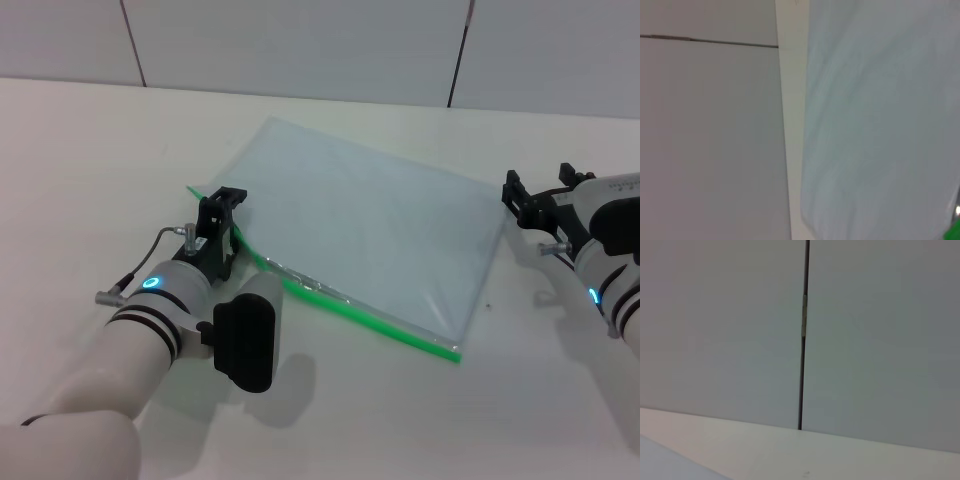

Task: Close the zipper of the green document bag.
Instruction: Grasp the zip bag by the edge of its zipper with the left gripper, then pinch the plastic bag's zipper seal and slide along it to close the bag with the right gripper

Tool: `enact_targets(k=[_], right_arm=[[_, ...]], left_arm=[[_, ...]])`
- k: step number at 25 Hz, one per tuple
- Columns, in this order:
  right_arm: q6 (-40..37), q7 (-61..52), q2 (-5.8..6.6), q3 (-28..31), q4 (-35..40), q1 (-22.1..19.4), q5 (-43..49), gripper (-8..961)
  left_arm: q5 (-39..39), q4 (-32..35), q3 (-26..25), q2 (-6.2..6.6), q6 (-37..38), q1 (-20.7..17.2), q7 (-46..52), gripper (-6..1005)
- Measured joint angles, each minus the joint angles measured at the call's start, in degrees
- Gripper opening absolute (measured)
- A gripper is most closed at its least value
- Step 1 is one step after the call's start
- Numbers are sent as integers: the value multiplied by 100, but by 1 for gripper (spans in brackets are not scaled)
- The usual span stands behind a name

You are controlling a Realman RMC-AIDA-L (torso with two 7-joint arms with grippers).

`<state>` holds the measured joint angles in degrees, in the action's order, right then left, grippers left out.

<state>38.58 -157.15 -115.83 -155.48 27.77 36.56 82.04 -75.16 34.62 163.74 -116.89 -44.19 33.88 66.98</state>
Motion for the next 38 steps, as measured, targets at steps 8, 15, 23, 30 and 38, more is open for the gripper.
enact_targets(k=[8, 15, 23, 30, 38], right_arm=[[0, 0, 0, 0, -10, 0, -1, 711], [0, 0, 0, -1, -5, 0, 10, 711], [1, 11, 0, -41, 32, 0, 14, 712], [3, 230, 0, -51, 132, 3, 14, 712], [-1, 785, 9, -157, 830, -93, 131, 712]], left_arm=[[-14, 10, 0, 0, -80, -5, 26, 427], [-20, 55, 0, 0, -463, -16, 116, 394], [-57, 45, -2, 3, -681, -6, 420, 244], [-74, 12, -5, -2, -767, -29, 325, 103], [-88, 67, -5, 0, -1441, -121, 1266, 56]])
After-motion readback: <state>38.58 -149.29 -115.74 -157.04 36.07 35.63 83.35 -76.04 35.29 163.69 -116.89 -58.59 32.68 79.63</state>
